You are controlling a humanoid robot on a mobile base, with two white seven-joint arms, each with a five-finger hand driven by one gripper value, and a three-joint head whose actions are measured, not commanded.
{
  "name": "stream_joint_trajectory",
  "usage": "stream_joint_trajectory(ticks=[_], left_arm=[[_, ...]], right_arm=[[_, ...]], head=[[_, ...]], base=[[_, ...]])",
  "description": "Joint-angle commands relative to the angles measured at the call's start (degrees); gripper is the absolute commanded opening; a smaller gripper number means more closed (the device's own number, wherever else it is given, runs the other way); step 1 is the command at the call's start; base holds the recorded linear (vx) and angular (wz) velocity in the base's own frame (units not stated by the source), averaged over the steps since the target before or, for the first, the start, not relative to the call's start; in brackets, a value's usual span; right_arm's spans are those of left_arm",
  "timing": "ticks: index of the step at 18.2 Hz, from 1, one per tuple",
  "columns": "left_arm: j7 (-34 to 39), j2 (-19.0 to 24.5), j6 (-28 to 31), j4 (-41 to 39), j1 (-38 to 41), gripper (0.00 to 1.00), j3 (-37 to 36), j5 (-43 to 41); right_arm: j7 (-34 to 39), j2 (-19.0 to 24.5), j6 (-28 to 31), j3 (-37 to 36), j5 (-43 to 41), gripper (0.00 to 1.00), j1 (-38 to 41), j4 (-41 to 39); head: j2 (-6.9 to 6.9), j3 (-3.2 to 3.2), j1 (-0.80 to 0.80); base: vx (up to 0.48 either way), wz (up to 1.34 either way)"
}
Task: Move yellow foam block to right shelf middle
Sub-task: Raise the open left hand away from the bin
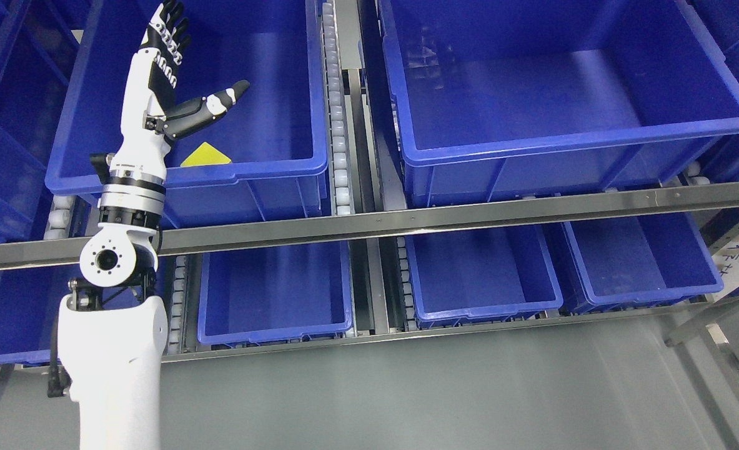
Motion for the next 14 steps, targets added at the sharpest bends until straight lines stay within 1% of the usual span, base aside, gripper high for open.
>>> stream_joint_trajectory(ticks=[1, 14], left_arm=[[0.3, 1.0, 2.2, -5.9, 3.3, 1.00, 1.7, 0.5], [0.2, 1.0, 2.5, -5.9, 3.3, 1.00, 2.1, 0.5]], right_arm=[[0.0, -1.0, 0.0, -0.4, 0.2, 1.00, 0.0, -1.0], [0.0, -1.0, 0.0, -0.4, 0.2, 1.00, 0.0, -1.0]], head=[[0.00, 0.00, 0.00], [0.00, 0.00, 0.00]], base=[[0.000, 0.00], [0.000, 0.00]])
